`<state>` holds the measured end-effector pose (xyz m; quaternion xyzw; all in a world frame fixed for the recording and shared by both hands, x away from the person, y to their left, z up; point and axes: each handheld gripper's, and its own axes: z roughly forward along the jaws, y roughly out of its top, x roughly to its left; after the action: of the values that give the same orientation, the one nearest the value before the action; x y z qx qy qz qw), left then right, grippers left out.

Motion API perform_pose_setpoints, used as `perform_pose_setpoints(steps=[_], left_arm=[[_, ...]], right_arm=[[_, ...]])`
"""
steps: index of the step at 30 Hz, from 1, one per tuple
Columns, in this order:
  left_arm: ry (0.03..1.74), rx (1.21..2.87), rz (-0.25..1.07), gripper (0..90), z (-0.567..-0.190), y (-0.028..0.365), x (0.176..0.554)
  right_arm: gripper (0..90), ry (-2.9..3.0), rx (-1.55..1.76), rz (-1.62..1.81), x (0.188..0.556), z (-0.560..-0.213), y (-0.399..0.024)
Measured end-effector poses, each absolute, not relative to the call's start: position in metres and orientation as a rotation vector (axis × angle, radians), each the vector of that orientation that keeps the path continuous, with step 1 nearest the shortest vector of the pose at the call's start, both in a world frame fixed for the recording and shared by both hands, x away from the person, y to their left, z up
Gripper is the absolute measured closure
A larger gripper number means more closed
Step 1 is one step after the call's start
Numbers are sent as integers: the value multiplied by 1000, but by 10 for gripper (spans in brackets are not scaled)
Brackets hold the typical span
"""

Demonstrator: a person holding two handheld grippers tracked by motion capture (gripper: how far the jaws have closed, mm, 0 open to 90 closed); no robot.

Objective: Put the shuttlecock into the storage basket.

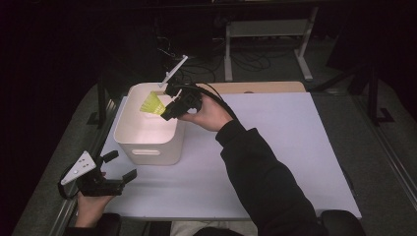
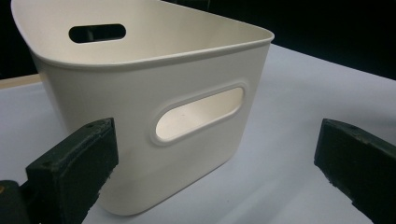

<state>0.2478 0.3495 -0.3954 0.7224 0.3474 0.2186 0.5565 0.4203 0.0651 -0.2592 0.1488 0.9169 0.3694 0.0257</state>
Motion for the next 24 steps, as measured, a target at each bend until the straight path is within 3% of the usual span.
perform_pose_setpoints(steps=[24], left_arm=[[819, 1707, 515, 0, -395, 350, 248]], right_arm=[[634, 2891, 431, 1131, 420, -280, 87]])
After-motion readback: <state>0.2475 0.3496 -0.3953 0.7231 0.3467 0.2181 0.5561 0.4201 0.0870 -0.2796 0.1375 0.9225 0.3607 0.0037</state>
